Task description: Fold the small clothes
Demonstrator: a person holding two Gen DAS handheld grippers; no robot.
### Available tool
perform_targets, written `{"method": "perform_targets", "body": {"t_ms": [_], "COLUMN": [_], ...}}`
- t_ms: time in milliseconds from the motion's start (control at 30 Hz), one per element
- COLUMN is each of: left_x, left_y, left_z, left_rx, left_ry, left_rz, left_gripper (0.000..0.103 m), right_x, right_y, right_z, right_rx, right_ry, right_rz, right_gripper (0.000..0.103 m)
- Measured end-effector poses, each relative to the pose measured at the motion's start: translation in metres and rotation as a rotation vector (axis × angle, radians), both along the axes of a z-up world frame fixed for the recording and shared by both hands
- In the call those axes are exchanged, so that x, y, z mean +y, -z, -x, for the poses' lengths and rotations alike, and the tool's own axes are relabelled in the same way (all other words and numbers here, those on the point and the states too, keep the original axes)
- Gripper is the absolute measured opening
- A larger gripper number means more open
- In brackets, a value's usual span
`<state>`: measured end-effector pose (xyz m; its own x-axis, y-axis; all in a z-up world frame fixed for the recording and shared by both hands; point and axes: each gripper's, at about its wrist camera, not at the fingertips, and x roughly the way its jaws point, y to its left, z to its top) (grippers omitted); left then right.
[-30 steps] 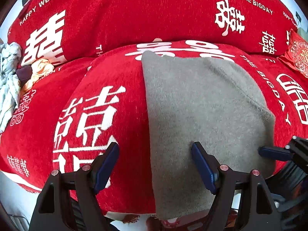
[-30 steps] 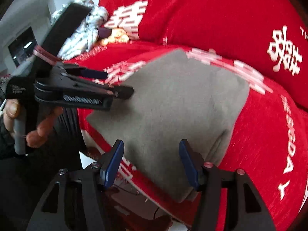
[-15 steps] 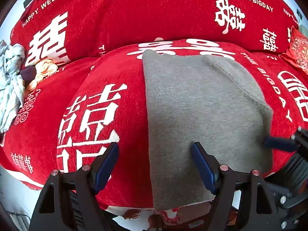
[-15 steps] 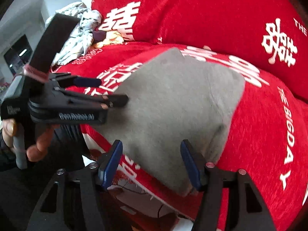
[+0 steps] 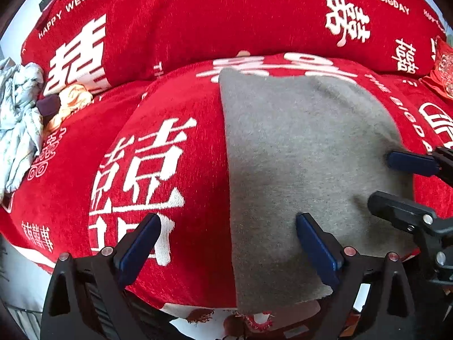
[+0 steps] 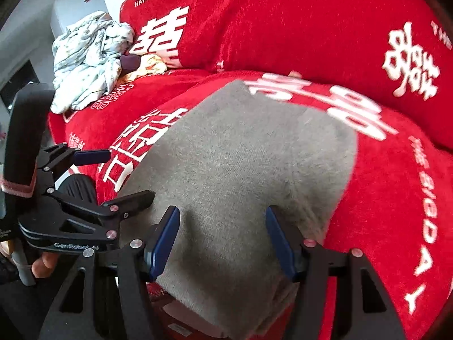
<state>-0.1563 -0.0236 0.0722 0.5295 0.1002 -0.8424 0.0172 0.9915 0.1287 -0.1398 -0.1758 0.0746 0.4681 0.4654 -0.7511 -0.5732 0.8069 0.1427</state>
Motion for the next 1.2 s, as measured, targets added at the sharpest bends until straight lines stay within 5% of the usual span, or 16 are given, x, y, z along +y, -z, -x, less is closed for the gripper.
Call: {"method": "perform_targets", "body": {"t_ms": [200,467,633,800,1200], "left_x": [-0.001,-0.001,0.001,-0.007,-0.009], "left_y": [-0.007,-0.013,-0.018,-0.015,-0.029], "left_z": [-0.001,0.004,0.016,0.018,0.028], "left_rx": [-0.007,0.008,-0.051,0.000,-0.058], "left_ry": [0.004,-0.008,-0.108,-0.094,-0.091], "left_rz": [0.042,0.159,0.109,0.055,0.060], "left_gripper": [0.097,0.097,0.097,0.097,0.097], "right_x": [-0.005,0.005,0.004,0.000,-0.004], "right_y": [-0.027,-0.027,-0.016,-0.020,-0.031], "right_z": [0.021,0.038,0.039,0.043,0.050], "right_rx": [-0.094,-0.094,-0.048,-0.045,-0.061], "right_ry": [0.092,0.143,0.202,0.240,0.266], "right_rz": [0.075,0.191,0.225,0.224,0.213], "right_gripper": [0.075,0.079,0.079,0.079,0.079]}}
